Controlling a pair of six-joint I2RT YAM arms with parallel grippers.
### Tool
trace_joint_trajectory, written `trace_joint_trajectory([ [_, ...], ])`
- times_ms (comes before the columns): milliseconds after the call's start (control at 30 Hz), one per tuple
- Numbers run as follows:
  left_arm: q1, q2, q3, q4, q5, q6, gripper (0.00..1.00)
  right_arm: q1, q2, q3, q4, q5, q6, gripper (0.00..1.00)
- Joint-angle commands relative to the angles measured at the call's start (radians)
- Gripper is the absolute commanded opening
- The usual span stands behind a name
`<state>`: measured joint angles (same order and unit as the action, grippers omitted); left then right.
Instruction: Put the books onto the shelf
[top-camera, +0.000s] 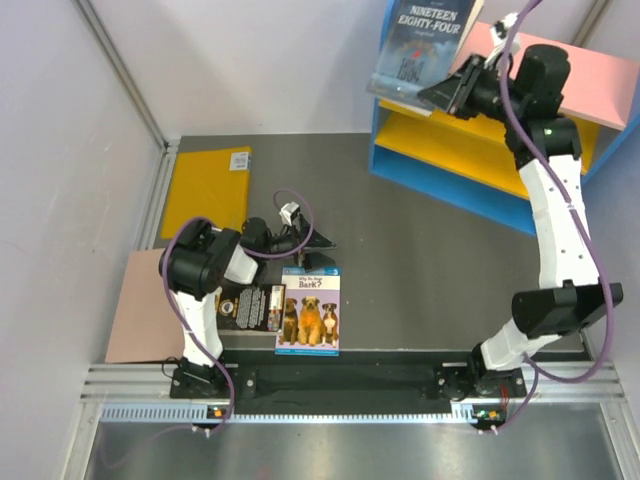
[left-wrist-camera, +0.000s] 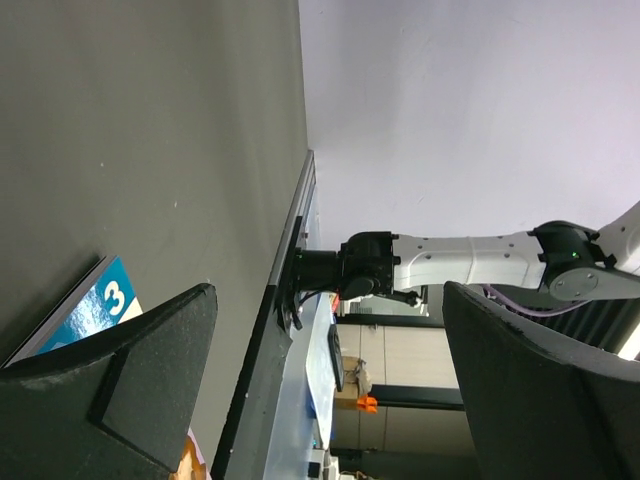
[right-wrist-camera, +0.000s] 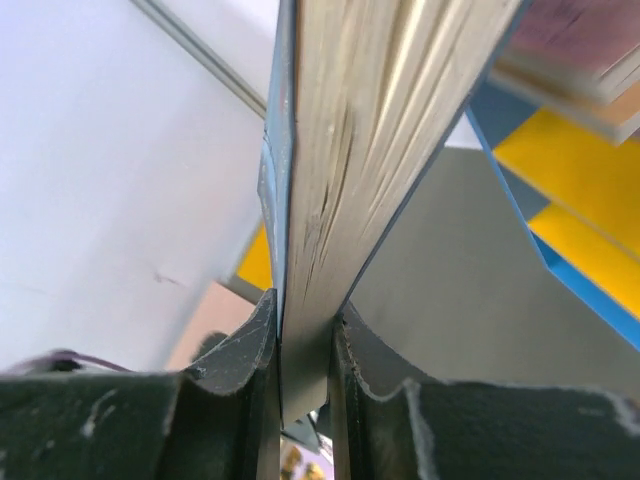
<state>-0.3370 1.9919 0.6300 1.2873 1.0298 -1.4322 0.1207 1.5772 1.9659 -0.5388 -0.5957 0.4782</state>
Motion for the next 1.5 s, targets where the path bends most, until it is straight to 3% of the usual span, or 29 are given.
trace_joint_trajectory([
  [0, -0.005, -0.022, -0.013, 0.383, 0.000, 0.036, 0.99, -0.085, 0.043, 0.128, 0.319, -0.225, 0.288, 0.00],
  [433, -0.022, -0.031, -0.021, 0.331, -0.011, 0.058, 0.99, -0.168, 0.248, 0.284, 0.684, -0.340, 0.755, 0.00],
  [733, -0.030, -0.028, -0.030, 0.330, -0.011, 0.062, 0.99, -0.236, 0.342, 0.350, 0.770, -0.338, 0.938, 0.00],
  [1467, -0.031, -0.035, -0.038, 0.330, -0.008, 0.062, 0.99, -0.240, 0.440, 0.401, 0.688, -0.309, 0.909, 0.00],
])
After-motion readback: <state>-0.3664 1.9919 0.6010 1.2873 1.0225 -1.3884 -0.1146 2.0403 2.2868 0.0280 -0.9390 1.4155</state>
